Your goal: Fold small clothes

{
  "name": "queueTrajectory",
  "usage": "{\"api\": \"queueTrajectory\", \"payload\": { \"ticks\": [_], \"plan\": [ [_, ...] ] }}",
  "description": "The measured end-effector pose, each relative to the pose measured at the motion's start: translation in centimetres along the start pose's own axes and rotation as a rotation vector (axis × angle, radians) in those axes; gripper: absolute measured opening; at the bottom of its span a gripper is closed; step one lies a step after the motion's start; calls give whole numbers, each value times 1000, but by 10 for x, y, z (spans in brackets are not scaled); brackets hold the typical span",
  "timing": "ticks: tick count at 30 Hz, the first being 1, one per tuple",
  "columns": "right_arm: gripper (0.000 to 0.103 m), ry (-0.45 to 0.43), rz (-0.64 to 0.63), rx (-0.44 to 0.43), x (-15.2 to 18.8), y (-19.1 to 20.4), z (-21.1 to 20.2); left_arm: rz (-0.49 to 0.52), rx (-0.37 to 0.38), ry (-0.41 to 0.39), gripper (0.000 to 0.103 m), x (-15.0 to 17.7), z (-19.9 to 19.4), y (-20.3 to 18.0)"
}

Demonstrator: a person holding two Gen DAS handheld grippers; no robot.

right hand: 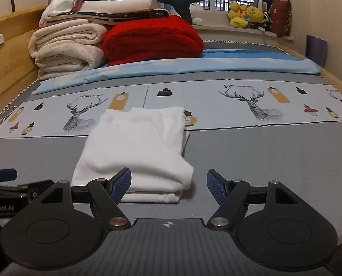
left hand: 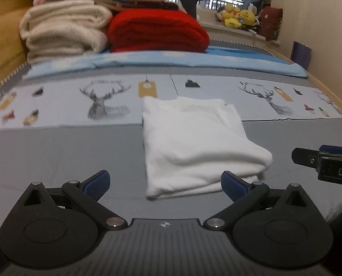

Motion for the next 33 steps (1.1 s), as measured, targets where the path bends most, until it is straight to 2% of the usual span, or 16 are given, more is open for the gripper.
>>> {"api": "queueTrajectory", "payload": {
  "ticks": [3,17,33],
  "plan": [
    [74,-2,-13,2,-1,1,0,27,-6,-18,103,-1,-1,-3],
    [74,-1,-7,-7,-2,0,1,-22,25,25,103,3,5,-1],
    [74,-12,-16,-6,-5,2,-1,-17,36,17,103,2,3,-2]
  ]
}}
Point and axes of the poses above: each gripper's, at about its wrist camera, not at the fingertips, and z roughly the way its jaws point, y to its left, x to its underside, the point moved 7 cm from there along z, roughly the way its jaws point, and after that the axes turned 2 degrees about -x, right-handed, at the moved point
